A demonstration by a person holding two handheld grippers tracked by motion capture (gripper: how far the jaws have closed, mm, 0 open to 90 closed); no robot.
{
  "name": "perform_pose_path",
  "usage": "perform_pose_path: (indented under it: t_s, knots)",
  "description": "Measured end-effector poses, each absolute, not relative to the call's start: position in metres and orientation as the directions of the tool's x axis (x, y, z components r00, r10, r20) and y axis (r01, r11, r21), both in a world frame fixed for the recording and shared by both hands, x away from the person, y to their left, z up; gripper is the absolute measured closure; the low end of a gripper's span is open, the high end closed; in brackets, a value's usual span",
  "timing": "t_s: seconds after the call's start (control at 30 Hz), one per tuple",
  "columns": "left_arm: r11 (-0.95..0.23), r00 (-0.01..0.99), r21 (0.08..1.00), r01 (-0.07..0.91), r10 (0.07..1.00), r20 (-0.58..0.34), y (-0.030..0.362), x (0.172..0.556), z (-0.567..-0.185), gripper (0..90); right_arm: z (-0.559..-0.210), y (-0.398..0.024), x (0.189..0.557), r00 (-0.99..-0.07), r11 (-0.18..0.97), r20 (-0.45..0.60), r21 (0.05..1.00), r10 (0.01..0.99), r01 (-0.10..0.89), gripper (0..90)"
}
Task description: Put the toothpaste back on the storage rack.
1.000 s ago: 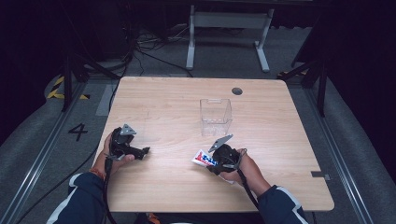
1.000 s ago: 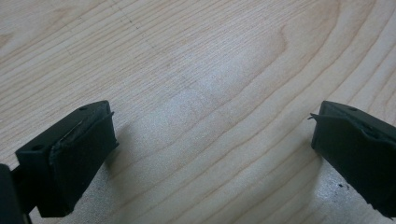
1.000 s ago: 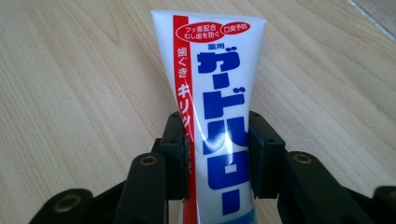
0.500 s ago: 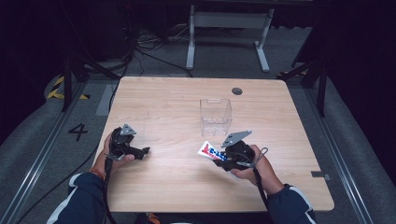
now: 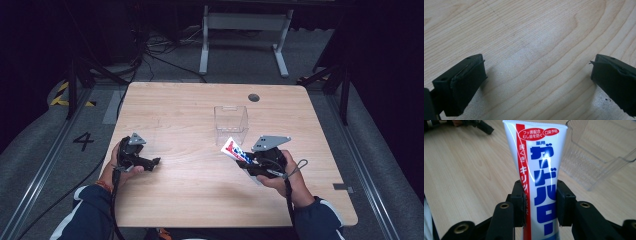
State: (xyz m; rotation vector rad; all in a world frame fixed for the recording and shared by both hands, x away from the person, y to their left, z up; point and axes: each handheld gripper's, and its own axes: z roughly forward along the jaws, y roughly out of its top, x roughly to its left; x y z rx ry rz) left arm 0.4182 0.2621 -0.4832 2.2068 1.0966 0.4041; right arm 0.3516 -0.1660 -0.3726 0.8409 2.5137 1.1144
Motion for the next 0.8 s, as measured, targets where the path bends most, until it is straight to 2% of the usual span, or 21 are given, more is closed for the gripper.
perform_pose_path:
  t_s: [0.17,0.8]
  knots:
    - [-0.459,0.609,0.663,0.592,0.793,0.005,0.262,0.419,-0.483,0.1,-0.365,-0.167,0.356,-0.777,0.493,-0.022,0.784,0.63,0.378,66.2]
    - [-0.445,0.603,0.661,0.604,0.798,-0.014,0.262,0.418,-0.483,0.2,-0.326,-0.156,0.386,-0.771,0.46,-0.078,0.838,0.632,0.292,65.6]
